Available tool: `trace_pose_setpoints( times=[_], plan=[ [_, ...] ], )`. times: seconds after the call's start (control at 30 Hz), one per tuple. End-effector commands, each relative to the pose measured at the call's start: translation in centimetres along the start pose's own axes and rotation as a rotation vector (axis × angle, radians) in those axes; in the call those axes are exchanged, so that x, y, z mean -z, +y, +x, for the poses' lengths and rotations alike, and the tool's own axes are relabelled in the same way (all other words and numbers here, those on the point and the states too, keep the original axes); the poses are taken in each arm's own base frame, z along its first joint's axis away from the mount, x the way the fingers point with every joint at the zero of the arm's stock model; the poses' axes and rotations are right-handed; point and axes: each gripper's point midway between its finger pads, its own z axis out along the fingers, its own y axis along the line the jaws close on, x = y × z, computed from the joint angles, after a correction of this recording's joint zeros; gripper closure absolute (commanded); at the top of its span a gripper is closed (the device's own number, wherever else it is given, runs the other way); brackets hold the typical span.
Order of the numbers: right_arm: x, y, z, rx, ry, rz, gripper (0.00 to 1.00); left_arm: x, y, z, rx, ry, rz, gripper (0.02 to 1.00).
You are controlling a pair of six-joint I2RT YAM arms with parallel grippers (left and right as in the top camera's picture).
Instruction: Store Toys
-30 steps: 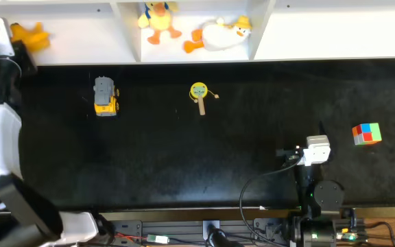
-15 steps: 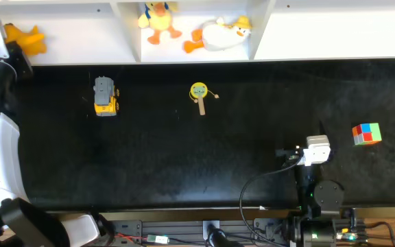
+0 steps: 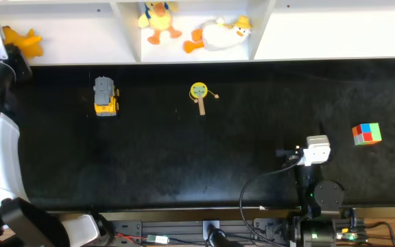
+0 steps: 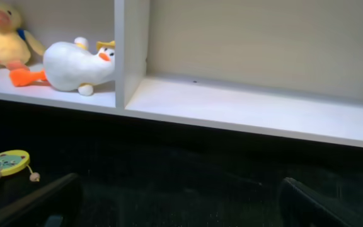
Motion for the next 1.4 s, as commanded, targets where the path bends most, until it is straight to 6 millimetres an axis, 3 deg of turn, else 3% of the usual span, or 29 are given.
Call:
trace_pose_setpoints(
  times=[0.03,0.57,0.9,1.4],
  plan=[
    [0.0,-0.1,-0.1,0.000,-0.010,0.006,0.005,0.2,0.2,-1.0,-0.026,-0.026,-0.023,0.936],
    [0.0,-0.1,-0.1,0.000,-0.010,0.006,0.005,-2.4,0.2,0.6,-0.015,0.006,-0.015,0.930],
    [0.0,-0.1,-0.1,0.000,-0.010,0.006,0.005,-3.0,0.3,0.5,-0.006,-0.007,-0.017,0.925],
    [0.0,-0.1,-0.1,0.000,-0.010,0.006,0.005,-4.7,0.1,2.0,0.018,0.022,-0.003,0.928]
  ],
)
